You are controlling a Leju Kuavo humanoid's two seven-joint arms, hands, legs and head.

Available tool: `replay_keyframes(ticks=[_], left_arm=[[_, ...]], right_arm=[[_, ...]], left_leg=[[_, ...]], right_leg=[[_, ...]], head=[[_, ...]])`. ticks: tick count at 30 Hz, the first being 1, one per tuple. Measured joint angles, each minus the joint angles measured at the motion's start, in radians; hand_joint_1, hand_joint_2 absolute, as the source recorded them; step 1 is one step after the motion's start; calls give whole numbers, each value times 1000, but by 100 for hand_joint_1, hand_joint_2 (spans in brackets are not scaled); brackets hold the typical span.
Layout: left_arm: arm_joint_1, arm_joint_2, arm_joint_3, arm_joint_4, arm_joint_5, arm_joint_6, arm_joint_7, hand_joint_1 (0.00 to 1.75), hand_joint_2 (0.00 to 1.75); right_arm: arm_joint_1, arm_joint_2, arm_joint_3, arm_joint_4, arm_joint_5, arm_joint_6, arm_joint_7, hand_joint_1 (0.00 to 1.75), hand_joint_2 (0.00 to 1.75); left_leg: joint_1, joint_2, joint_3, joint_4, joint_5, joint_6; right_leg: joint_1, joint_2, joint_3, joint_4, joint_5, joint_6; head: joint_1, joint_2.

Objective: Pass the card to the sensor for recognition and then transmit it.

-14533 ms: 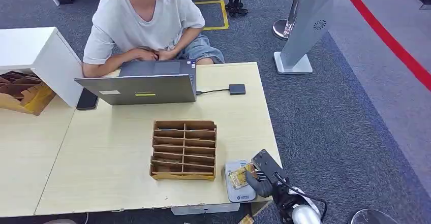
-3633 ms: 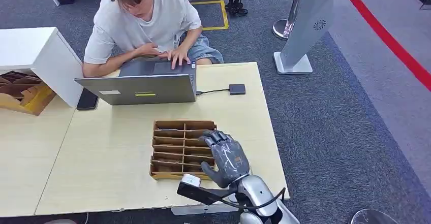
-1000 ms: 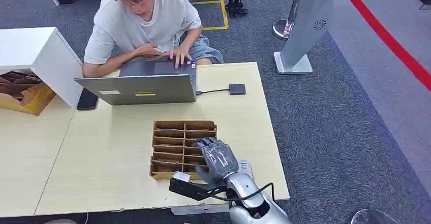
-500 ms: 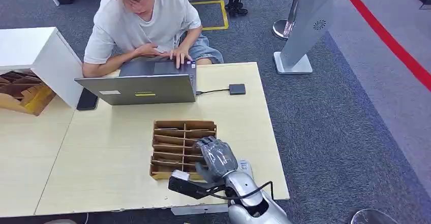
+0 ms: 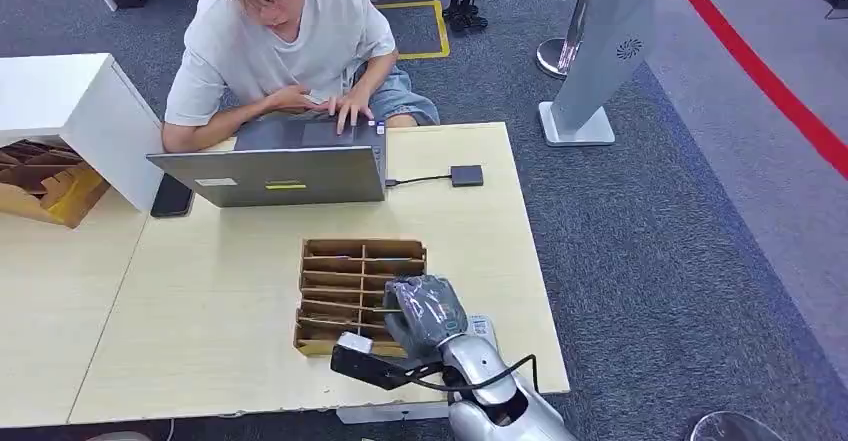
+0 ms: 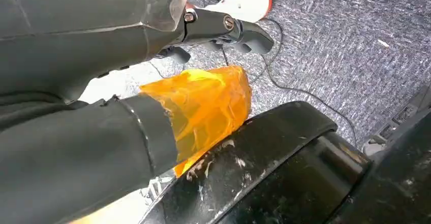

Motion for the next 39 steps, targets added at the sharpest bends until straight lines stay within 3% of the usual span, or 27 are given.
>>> replay_keyframes(ticks=[1, 2, 3, 22, 39], left_arm=[[0, 0, 1, 0, -1, 0, 0, 0, 0], [0, 0, 2, 0, -2, 0, 0, 0, 0], [0, 0, 4, 0, -2, 0, 0, 0, 0], [1, -2, 24, 0, -10, 2, -8, 0, 0], [6, -2, 51, 0, -21, 13, -11, 0, 0]], right_arm=[[0, 0, 0, 0, 0, -2, 0, 155, 175], [0, 0, 0, 1, 0, -2, -1, 171, 175], [0, 0, 0, 1, 0, -3, -3, 173, 175], [8, 0, -13, -33, -23, -43, -35, 175, 175], [38, -14, -39, -244, -36, -94, -74, 175, 175]], left_leg=[[0, 0, 0, 0, 0, 0], [0, 0, 0, 0, 0, 0], [0, 0, 0, 0, 0, 0], [0, 0, 0, 0, 0, 0], [0, 0, 0, 0, 0, 0]], right_leg=[[0, 0, 0, 0, 0, 0], [0, 0, 0, 0, 0, 0], [0, 0, 0, 0, 0, 0], [0, 0, 0, 0, 0, 0], [0, 0, 0, 0, 0, 0]], head=[[0, 0], [0, 0], [0, 0], [0, 0], [0, 0]])
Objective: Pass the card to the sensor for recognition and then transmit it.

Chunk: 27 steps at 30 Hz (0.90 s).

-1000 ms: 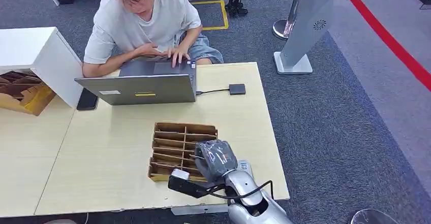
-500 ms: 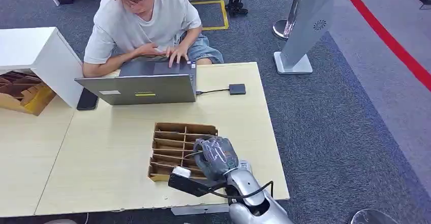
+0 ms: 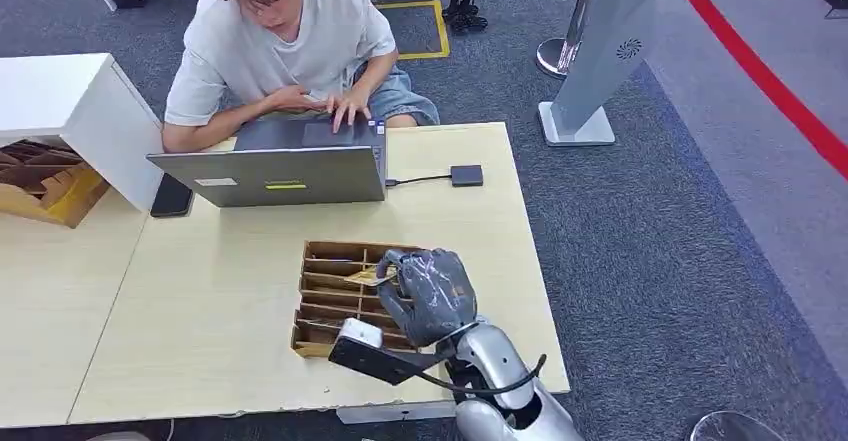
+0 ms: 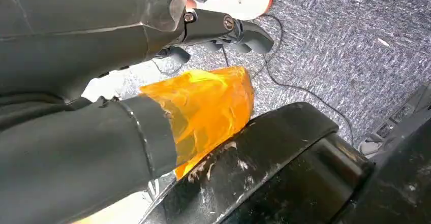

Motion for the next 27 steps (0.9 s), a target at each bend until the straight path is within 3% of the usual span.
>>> replay_keyframes(ticks=[16, 27], left_arm=[[10, -1, 21, 0, -13, 15, -11, 0, 0], [11, -1, 26, 0, -20, 18, -12, 0, 0]], right_arm=[[47, -23, -31, -235, 17, -48, -38, 175, 175], [62, -23, -55, -322, 26, -55, -38, 175, 175]], left_leg=[[0, 0, 0, 0, 0, 0], [0, 0, 0, 0, 0, 0]], right_leg=[[0, 0, 0, 0, 0, 0], [0, 0, 0, 0, 0, 0]], head=[[0, 0], [0, 0]])
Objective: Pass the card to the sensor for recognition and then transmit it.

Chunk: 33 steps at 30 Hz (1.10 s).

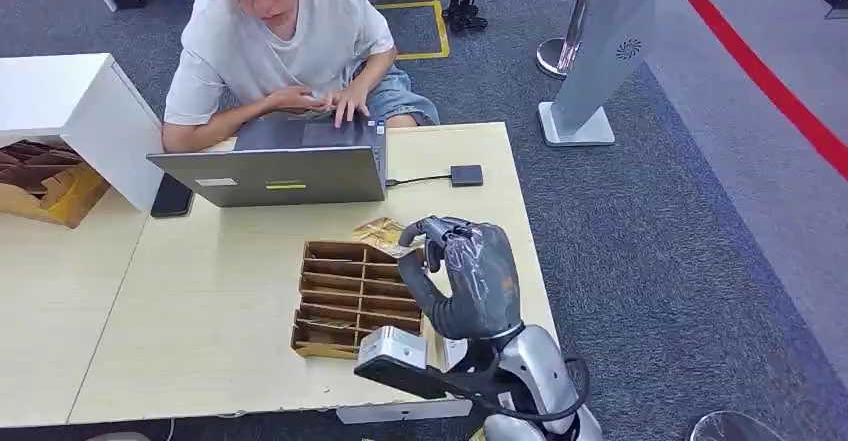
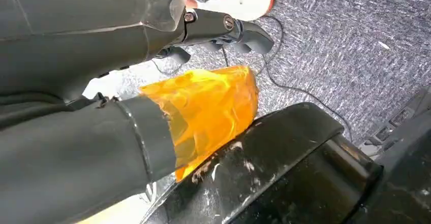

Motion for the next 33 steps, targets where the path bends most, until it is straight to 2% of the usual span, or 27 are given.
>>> replay_keyframes(ticks=[12, 19, 33], left_arm=[[0, 0, 7, 0, -15, 0, -3, 0, 0], [-1, -3, 7, 0, -34, -5, 2, 0, 0], [-6, -7, 7, -4, -63, -18, 14, 0, 0]], right_arm=[[-4, 0, -28, -21, 31, -11, 1, 175, 175], [-44, 0, -55, -11, 84, 2, 43, 175, 175], [-109, 18, -81, 125, 135, 55, 111, 175, 175]], left_leg=[[0, 0, 0, 0, 0, 0], [0, 0, 0, 0, 0, 0], [0, 0, 0, 0, 0, 0]], right_leg=[[0, 0, 0, 0, 0, 0], [0, 0, 0, 0, 0, 0], [0, 0, 0, 0, 0, 0]], head=[[0, 0], [0, 0], [0, 0]])
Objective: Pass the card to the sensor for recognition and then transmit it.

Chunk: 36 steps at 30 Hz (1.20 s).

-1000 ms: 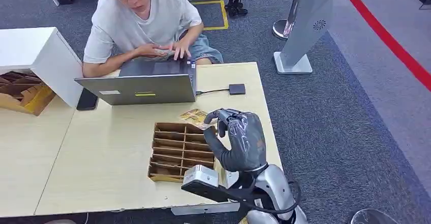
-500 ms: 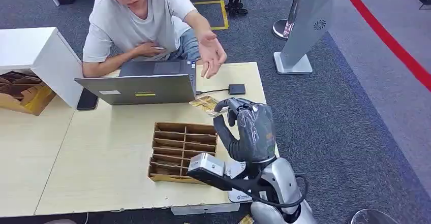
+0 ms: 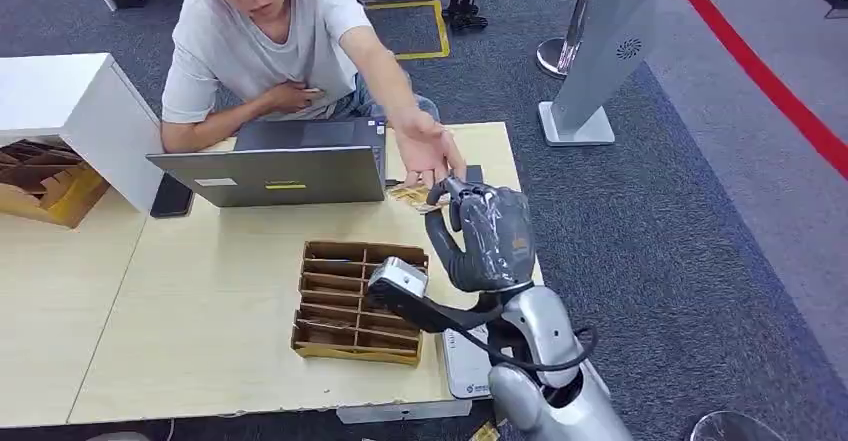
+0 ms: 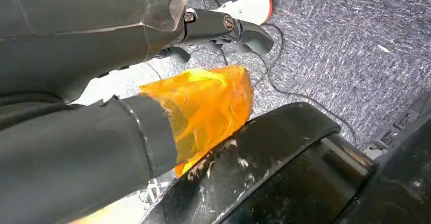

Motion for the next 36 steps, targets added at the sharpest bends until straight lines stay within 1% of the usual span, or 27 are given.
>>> replay_keyframes(ticks=[8, 9, 10, 17, 26, 27, 36], left_arm=[[-1, -1, 0, -4, -7, -3, 1, 0, 0], [-1, -1, 0, -4, -9, -4, 2, 0, 0], [-1, -1, 0, -4, -10, -5, 3, 0, 0], [-2, -2, 0, -6, -14, -5, 9, 0, 0], [-2, -2, 0, -7, -14, -6, 9, 0, 0], [-2, -2, 0, -7, -14, -6, 9, 0, 0], [-2, -2, 6, -7, -18, -5, 10, 0, 0]], right_arm=[[-23, 4, 0, 59, 44, 15, 23, 175, 175], [-27, 6, 0, 67, 46, 23, 28, 23, 175], [-29, 8, 0, 73, 50, 27, 33, 0, 175], [-36, 15, 1, 109, 56, 51, 50, 0, 175], [-37, 17, 1, 129, 58, 54, 50, 0, 175], [-37, 17, 1, 130, 58, 55, 50, 0, 0], [-37, 17, 5, 129, 67, 53, 50, 0, 0]], left_leg=[[0, 0, 0, 0, 0, 0], [0, 0, 0, 0, 0, 0], [0, 0, 0, 0, 0, 0], [0, 0, 0, 0, 0, 0], [0, 0, 0, 0, 0, 0], [0, 0, 0, 0, 0, 0], [0, 0, 0, 0, 0, 0]], right_leg=[[0, 0, 0, 0, 0, 0], [0, 0, 0, 0, 0, 0], [0, 0, 0, 0, 0, 0], [0, 0, 0, 0, 0, 0], [0, 0, 0, 0, 0, 0], [0, 0, 0, 0, 0, 0], [0, 0, 0, 0, 0, 0]], head=[[0, 0], [0, 0], [0, 0], [0, 0], [0, 0], [0, 0], [0, 0]])
